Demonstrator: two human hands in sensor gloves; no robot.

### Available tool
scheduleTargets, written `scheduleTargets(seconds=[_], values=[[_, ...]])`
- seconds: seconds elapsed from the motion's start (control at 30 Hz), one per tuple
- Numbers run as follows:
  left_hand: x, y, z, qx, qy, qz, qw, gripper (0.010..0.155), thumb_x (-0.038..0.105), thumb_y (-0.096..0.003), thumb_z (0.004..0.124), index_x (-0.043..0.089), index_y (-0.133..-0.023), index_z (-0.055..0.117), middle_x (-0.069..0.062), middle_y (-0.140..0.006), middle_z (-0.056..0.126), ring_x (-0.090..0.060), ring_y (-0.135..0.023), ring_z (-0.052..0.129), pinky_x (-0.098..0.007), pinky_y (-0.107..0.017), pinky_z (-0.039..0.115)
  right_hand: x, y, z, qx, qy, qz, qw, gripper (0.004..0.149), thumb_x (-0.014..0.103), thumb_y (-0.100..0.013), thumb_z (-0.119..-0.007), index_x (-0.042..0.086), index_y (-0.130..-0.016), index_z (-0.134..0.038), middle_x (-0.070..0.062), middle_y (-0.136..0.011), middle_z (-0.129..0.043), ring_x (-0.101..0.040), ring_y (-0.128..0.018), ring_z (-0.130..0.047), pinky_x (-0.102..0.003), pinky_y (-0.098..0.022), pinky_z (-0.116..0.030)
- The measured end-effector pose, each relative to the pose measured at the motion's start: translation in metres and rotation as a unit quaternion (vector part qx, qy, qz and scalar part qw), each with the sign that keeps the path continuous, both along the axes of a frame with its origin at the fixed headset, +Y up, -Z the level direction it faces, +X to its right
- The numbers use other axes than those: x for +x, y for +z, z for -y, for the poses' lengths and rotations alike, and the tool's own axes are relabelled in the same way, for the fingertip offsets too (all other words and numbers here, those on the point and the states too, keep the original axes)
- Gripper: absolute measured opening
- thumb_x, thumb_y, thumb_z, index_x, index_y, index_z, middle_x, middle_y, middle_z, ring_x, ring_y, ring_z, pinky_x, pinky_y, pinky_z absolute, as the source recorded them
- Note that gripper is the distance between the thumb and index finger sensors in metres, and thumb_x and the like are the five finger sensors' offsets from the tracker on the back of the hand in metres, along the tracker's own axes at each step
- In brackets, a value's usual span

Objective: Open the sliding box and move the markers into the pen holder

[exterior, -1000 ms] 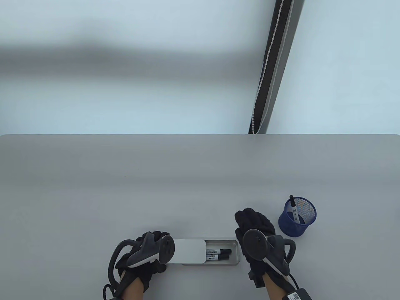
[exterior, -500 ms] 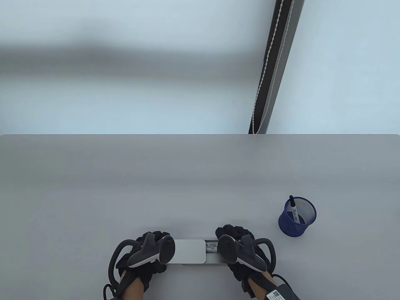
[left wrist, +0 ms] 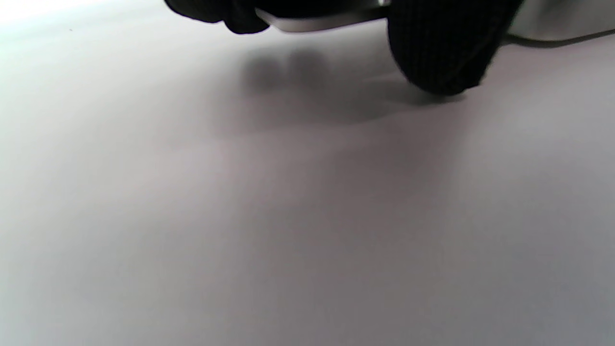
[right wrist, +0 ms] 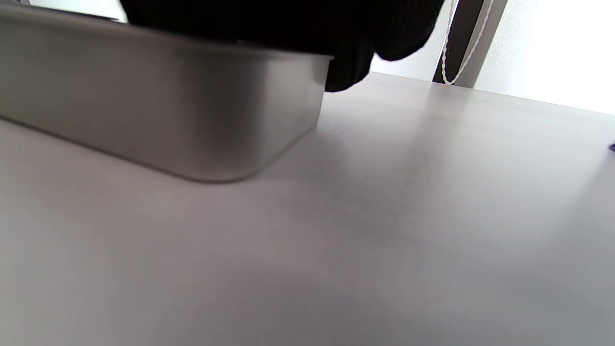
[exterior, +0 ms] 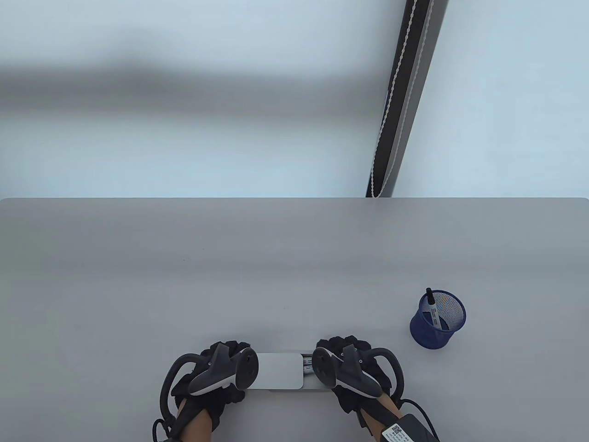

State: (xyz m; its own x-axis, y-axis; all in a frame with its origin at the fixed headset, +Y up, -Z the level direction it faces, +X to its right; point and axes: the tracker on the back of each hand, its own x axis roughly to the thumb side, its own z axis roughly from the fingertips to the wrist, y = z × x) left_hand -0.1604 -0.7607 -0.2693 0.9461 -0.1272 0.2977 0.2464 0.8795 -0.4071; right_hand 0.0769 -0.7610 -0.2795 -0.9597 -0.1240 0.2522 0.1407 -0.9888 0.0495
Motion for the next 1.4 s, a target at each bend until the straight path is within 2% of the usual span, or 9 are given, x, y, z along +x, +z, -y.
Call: scheduleTargets(seconds=[0.1,0.2,0.5,0.83,0.93,1.0,1.4], values=[[0.0003,0.0002,-0.0001,0.000,-0.001,0.000,1.000,0.078,0.062,-0.0433,0.070,0.036,-0.106,0.032,0.006,-0.118,0.042,-0.022,-0.111,0.055,-0.039,-0.084,0.058,-0.0016,-0.0020,-0.0011,-0.011,0.006,0.001,1.000,0.049,0.025,-0.036,-0.090,0.039,-0.081,-0.074,0.008,-0.086,-0.081,-0.015,-0.077,-0.085,-0.039,-0.065,-0.069],[0.0007,0.0001,-0.0003,0.001,-0.004,0.000,1.000,0.078,0.062,-0.0434,0.070,0.036,-0.106,0.031,0.006,-0.118,0.042,-0.022,-0.111,0.054,-0.039,-0.084,0.058,-0.0018,-0.0018,0.0000,0.008,0.011,-0.005,1.000,0.047,0.025,-0.036,-0.089,0.040,-0.078,-0.075,0.009,-0.083,-0.083,-0.014,-0.074,-0.088,-0.038,-0.063,-0.071],[0.0015,0.0003,-0.0003,0.002,-0.008,0.001,1.000,0.078,0.062,-0.0432,0.070,0.035,-0.106,0.031,0.006,-0.118,0.042,-0.022,-0.111,0.055,-0.039,-0.084,0.058,-0.0026,-0.0019,-0.0014,0.007,0.017,-0.008,1.000,0.048,0.024,-0.035,-0.089,0.040,-0.078,-0.075,0.009,-0.083,-0.083,-0.014,-0.074,-0.088,-0.038,-0.063,-0.072],[0.0023,0.0005,-0.0005,0.001,-0.009,0.002,1.000,0.078,0.062,-0.0434,0.070,0.035,-0.106,0.031,0.006,-0.117,0.042,-0.022,-0.111,0.055,-0.039,-0.084,0.058,-0.0034,-0.0039,-0.0014,-0.022,0.018,-0.013,1.000,0.050,0.024,-0.036,-0.090,0.039,-0.081,-0.074,0.008,-0.086,-0.081,-0.015,-0.076,-0.086,-0.039,-0.064,-0.071],[0.0026,0.0005,-0.0004,0.001,-0.009,0.002,1.000,0.078,0.062,-0.0434,0.070,0.035,-0.106,0.031,0.006,-0.117,0.042,-0.022,-0.111,0.055,-0.039,-0.084,0.058,-0.0052,-0.0025,0.0036,-0.020,0.046,-0.021,0.998,0.071,0.006,-0.029,-0.101,0.040,-0.083,-0.069,0.008,-0.088,-0.078,-0.014,-0.077,-0.084,-0.037,-0.064,-0.071],[0.0027,0.0003,-0.0005,0.001,-0.010,0.003,1.000,0.078,0.062,-0.0433,0.070,0.035,-0.106,0.031,0.006,-0.117,0.042,-0.022,-0.111,0.055,-0.039,-0.084,0.058,-0.0049,-0.0016,0.0047,0.006,0.045,-0.028,0.999,0.071,0.007,-0.026,-0.101,0.041,-0.081,-0.071,0.009,-0.086,-0.080,-0.013,-0.075,-0.086,-0.036,-0.063,-0.073],[0.0028,0.0004,-0.0002,0.002,-0.006,0.002,1.000,0.078,0.062,-0.0432,0.070,0.035,-0.106,0.031,0.006,-0.117,0.042,-0.022,-0.111,0.055,-0.039,-0.084,0.058,-0.0036,-0.0021,0.0055,0.021,0.030,-0.024,0.999,0.069,0.004,-0.027,-0.100,0.040,-0.079,-0.073,0.009,-0.082,-0.083,-0.013,-0.071,-0.089,-0.035,-0.061,-0.076]])
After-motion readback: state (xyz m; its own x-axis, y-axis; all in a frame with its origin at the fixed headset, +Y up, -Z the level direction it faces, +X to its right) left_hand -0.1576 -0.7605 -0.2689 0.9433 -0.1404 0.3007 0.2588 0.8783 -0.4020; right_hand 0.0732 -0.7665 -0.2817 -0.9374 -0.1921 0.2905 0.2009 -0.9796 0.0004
